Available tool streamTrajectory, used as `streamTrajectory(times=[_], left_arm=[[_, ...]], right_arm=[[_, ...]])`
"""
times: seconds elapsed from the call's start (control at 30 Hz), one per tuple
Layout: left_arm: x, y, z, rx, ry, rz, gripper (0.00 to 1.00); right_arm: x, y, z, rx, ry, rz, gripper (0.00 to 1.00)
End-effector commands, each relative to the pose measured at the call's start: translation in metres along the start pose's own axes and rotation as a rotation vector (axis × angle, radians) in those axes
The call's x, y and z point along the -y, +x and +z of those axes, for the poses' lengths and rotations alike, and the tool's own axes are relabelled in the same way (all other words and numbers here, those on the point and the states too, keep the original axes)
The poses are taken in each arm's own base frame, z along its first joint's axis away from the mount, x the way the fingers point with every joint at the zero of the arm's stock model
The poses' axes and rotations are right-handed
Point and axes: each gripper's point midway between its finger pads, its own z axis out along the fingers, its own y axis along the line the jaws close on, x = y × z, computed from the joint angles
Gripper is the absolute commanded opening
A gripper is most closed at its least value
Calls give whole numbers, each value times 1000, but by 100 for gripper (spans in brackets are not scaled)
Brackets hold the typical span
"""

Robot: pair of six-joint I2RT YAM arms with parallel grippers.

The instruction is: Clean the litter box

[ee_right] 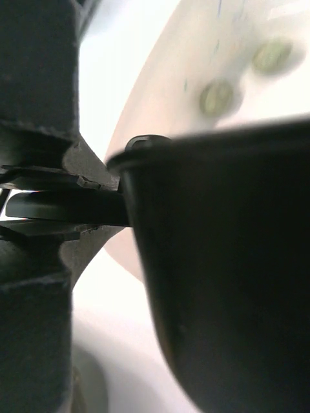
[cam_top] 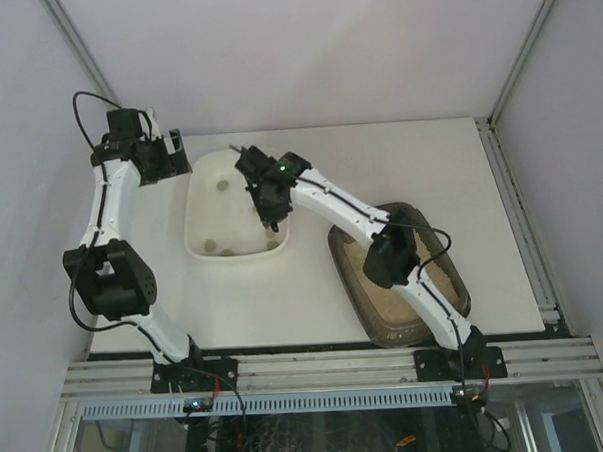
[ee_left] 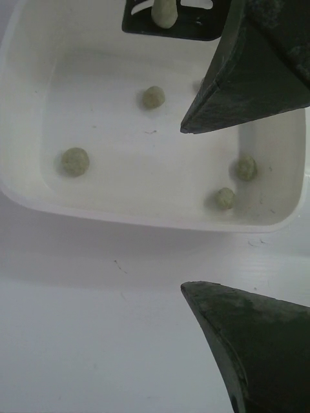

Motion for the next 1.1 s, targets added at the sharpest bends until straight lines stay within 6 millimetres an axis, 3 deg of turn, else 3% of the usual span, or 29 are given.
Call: streamTrajectory(times=[0.0, 0.07, 0.3, 0.47, 0.57, 0.63, 0.8, 0.83, 1.0, 1.07], left_arm=[[-4, 2, -11, 33, -8, 34, 100], [-4, 3, -11, 34, -9, 37, 100], [1, 0, -18, 48, 20, 68, 100], [2, -7, -26, 72, 25, 87, 100], [20, -5, -31, 61, 118, 112, 100], [43, -6, -39, 57, 208, 161, 100], [128, 9, -55, 28, 395, 469, 100], [149, 18, -54, 12, 435, 538, 100], [251, 41, -34, -28, 614, 702, 100], [295, 46, -30, -37, 718, 727, 100]], right_arm=[[34, 14, -20, 13, 296, -225, 0], [34, 11, -18, 54, 313, -264, 0], [33, -7, -37, 139, 349, -319, 0], [24, -23, -54, 229, 348, -339, 0], [21, -28, -77, 263, 330, -282, 0], [23, -26, -105, 295, 302, -197, 0], [45, 25, -165, 305, 142, 13, 0], [44, 43, -186, 296, 40, 67, 0], [71, 142, -217, 107, -176, 393, 0], [80, 172, -227, 55, -220, 532, 0]])
